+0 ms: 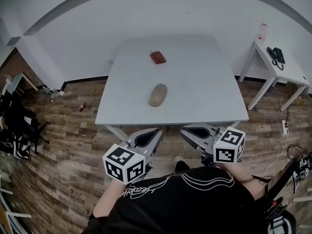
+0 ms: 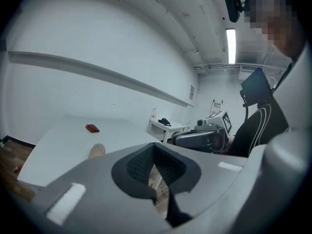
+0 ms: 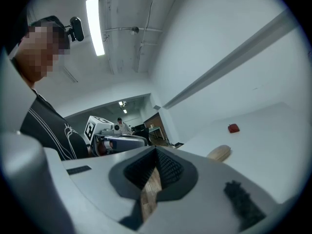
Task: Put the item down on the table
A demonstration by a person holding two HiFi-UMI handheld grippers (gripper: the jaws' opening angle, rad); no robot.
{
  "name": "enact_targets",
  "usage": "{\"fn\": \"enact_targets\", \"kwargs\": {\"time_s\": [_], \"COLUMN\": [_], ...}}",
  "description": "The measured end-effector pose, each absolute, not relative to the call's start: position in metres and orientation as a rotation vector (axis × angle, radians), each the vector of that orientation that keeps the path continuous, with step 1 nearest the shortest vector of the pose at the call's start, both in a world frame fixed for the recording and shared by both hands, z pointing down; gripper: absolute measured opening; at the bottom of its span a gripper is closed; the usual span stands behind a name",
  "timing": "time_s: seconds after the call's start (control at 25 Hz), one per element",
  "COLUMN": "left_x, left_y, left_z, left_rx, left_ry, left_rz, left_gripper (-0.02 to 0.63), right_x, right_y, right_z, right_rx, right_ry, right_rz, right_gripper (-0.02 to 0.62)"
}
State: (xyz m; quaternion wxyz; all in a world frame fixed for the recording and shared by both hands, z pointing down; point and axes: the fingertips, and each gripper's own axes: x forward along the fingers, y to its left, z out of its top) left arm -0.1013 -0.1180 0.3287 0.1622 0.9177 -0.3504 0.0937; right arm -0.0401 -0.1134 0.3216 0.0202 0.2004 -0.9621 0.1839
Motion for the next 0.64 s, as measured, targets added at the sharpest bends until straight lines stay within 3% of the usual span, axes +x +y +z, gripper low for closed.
{"fn": "enact_targets", "kwargs": {"time_s": [0.64], "left_x": [-0.105], "left_y": [-0.088], "left_z": [0.331], "left_rx": [2.621], "left_ry": [-0.958], "left_rz": [0.22], "left_gripper": [0.005], "right_x": [-0.05], "right_y": [-0.083], "right_z": [0.33], "right_rx": [0.627], "right_ry": [-2.958], "right_rz": [0.599], "right_gripper": [0.008]}}
